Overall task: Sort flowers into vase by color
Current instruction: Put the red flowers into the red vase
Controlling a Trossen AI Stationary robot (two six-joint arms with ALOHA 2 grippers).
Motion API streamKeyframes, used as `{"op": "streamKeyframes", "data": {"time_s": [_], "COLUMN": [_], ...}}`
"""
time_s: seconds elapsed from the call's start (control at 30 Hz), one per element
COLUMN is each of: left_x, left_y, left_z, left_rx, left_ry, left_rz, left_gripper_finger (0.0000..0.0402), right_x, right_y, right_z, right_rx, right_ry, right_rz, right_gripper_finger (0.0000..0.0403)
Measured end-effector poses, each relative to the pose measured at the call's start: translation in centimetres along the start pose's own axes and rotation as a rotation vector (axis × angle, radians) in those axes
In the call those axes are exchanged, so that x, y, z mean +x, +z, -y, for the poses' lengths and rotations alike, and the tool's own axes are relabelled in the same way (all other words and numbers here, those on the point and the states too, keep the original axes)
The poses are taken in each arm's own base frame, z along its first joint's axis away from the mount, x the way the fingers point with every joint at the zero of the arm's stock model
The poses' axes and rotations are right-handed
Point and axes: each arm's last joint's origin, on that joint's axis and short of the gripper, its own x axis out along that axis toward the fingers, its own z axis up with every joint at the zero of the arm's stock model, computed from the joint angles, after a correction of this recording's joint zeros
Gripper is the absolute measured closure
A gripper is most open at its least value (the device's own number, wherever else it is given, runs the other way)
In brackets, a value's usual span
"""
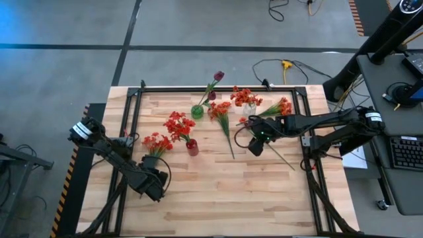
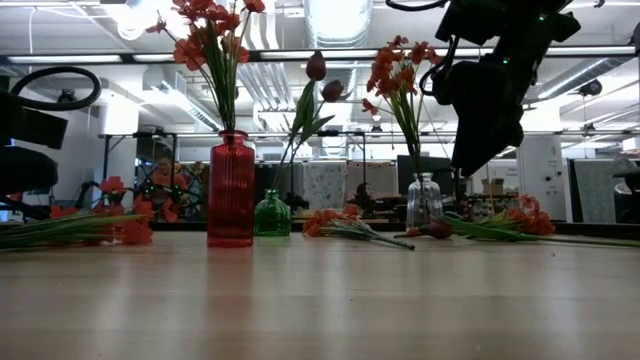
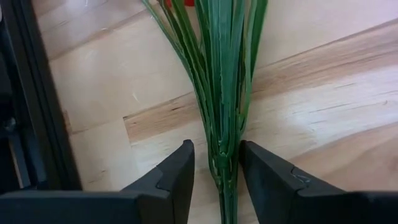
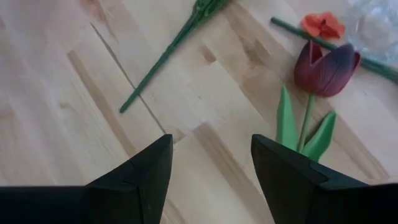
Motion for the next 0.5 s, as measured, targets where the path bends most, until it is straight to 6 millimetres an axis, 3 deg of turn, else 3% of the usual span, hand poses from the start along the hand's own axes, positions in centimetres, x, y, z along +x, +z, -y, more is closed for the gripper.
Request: {"op": "streamKeyframes", "data": {"time_s": [0.5], "left_x": [0.11], "left_y": [-0.02], "left_z": [0.11], "left_rx": [-0.005], "left_ry": [-0.014], "left_rz": [0.008], "left_gripper_finger": [0.0385], "right_x": [-0.02], "right_y": [-0.1], "right_z": [-0.94], "right_rx": [-0.058], "right_ry": [-0.022], "right_rz": [0.076], "right_gripper_finger": [0.0193]}}
